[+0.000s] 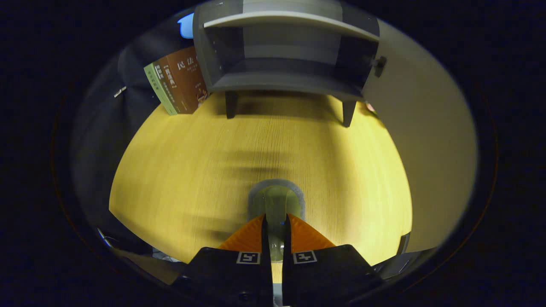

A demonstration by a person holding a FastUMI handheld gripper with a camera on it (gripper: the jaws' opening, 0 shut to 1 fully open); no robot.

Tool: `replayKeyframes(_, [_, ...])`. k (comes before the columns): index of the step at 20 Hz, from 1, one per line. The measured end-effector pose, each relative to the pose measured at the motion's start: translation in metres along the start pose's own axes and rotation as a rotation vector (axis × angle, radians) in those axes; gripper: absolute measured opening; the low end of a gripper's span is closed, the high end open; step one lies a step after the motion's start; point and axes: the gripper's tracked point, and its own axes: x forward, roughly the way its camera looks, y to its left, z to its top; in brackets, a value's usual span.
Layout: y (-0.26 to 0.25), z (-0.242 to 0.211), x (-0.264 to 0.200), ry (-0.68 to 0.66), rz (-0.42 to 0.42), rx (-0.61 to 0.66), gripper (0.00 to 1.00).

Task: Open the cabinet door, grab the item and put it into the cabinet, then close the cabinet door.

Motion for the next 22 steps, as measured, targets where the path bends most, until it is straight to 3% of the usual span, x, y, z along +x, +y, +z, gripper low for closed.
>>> replayKeyframes(7, [0.005, 0.111, -0.064, -0.252, -0.023, 0.009, 0.13])
replayKeyframes(13, [0.015, 0.202, -0.118, -0.443, 0.027, 0.007, 0.13])
replayKeyframes(22, [0.008, 0.362, -0.128, -0.668, 0.002, -0.032, 0.13])
